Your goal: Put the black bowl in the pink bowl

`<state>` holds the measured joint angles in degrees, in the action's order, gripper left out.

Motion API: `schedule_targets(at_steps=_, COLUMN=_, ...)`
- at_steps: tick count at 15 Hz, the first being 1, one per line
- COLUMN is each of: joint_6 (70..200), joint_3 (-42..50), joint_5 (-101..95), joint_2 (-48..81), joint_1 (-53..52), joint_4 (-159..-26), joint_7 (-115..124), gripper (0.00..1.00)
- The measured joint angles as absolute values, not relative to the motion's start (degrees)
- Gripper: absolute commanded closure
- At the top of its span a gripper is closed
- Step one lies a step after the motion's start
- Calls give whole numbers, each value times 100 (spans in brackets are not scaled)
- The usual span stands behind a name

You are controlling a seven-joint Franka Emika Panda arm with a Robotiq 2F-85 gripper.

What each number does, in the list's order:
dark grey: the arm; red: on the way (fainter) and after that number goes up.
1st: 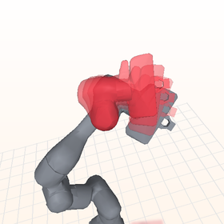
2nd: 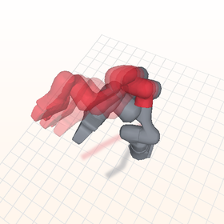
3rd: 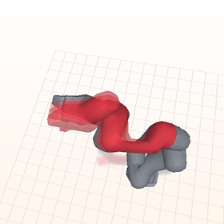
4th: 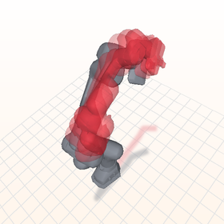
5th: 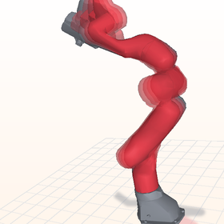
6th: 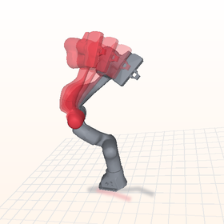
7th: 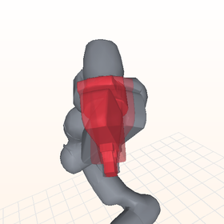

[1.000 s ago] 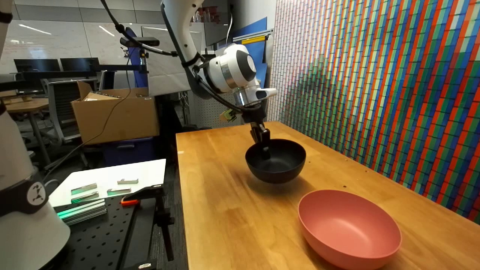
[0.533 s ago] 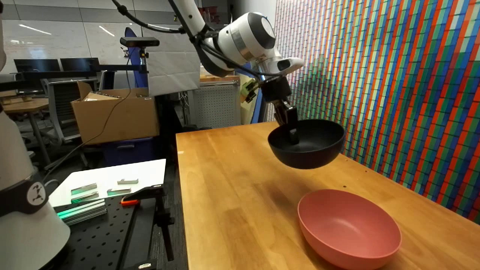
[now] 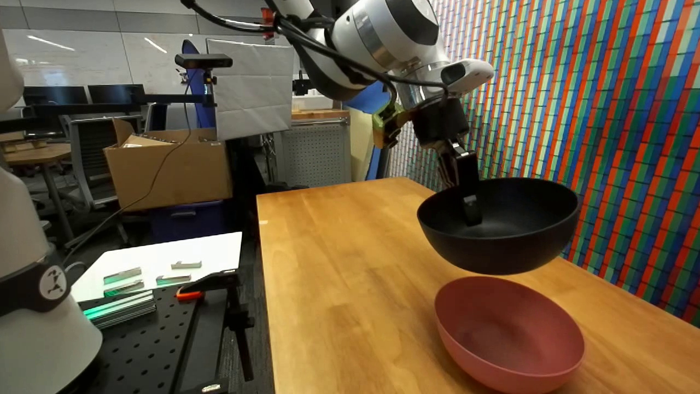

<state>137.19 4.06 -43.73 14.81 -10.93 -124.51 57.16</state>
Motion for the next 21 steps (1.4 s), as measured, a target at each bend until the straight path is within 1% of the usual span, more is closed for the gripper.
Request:
schedule_targets(at_steps=9, joint_6=13728, joint_3=396, joint_5=-4071, joint_2=1747, joint_1=-761, joint_4=-12461, joint_7=5706, gripper=97)
schedule_targets(at_steps=20, joint_6=13726, joint_3=337, joint_5=-3176, joint_2=2530, joint_1=-773, joint_4=-11569, joint_7=5286, gripper=96)
schedule_targets(at_steps=21, joint_6=13726, joint_3=345, joint_5=-3115, joint_2=2573, joint_1=-773, joint_4=-11537, joint_7=5250, gripper=83)
